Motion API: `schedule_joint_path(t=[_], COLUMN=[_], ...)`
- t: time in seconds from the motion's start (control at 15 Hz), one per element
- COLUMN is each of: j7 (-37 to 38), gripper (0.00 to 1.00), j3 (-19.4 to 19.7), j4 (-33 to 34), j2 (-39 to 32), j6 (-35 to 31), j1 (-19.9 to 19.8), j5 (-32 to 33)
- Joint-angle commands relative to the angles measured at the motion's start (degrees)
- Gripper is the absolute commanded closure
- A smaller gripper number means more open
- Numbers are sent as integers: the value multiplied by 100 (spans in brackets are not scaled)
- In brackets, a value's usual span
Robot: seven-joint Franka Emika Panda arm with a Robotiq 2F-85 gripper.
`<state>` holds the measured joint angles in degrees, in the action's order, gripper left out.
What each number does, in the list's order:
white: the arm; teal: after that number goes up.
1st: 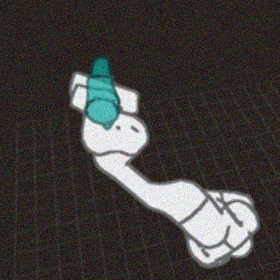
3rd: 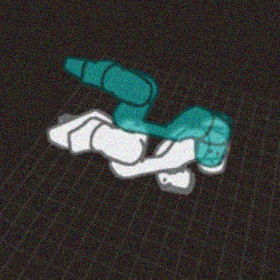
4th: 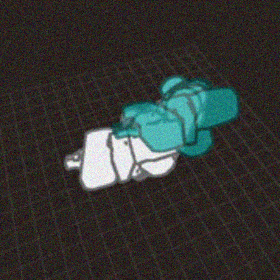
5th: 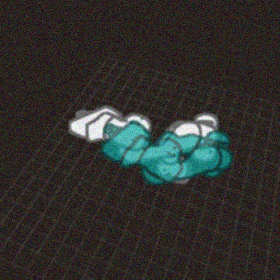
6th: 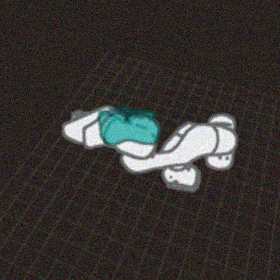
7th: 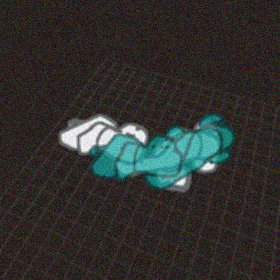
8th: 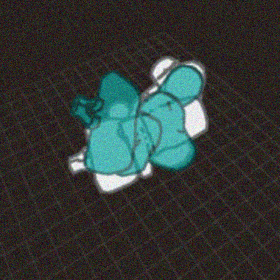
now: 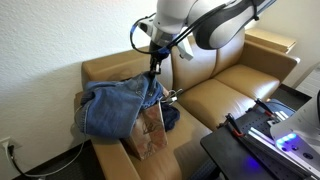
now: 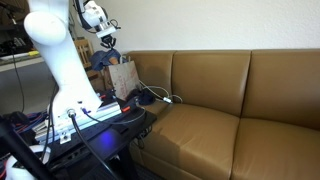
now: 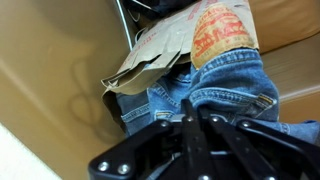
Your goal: Place the blue jeans inside the brown bag on the sofa
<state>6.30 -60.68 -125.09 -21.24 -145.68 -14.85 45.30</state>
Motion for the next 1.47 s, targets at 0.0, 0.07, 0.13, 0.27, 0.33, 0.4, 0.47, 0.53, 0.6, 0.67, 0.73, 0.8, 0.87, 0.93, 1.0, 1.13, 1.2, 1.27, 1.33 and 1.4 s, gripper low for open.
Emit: schedule_joint_path(t=[0.0, 0.07, 0.13, 0.27, 0.33, 0.4, 0.47, 0.53, 0.6, 0.67, 0.73, 0.8, 0.87, 0.93, 1.0, 1.13, 1.2, 1.27, 1.33, 1.4], j7=[-457, -464, -494, -605, -687, -456, -450, -339, -103, 77, 311, 359, 476, 212, 291, 336, 180, 205, 253, 113], gripper=[99, 99, 99, 99, 99, 99, 99, 99, 99, 99, 99, 99, 99, 95, 95, 95, 99, 99, 99, 99], j3=[741, 873, 1173, 1684, 1941, 1561, 1701, 1718, 1787, 1815, 1843, 2397, 2486, 2601, 2757, 2854, 2801, 2851, 2980, 3054], j4=[-67, -91, -158, -197, -143, -87, -87, -84, -64, -49, -34, -46, -35, -22, -14, -3, -11, -6, -23, -18], j2=[457, 569, 829, 1077, 1074, 921, 968, 985, 1001, 1024, 1031, 1116, 1059, 974, 978, 981, 944, 933, 975, 960], j6=[-414, -617, -895, -1078, -933, -646, -487, -350, -256, -157, -98, -175, -238, -376, -369, -366, -466, -528, -616, -691], j1=[726, 871, 1142, 1719, 2068, 1768, 1981, 2052, 2125, 2147, 2179, 2675, 2656, 2866, 2978, 3025, 3026, 3120, 3247, 3357], j5=[-671, -720, -714, -704, -595, -34, 179, 410, 742, 994, 1225, 971, 702, 677, 631, 604, 547, 574, 583, 523])
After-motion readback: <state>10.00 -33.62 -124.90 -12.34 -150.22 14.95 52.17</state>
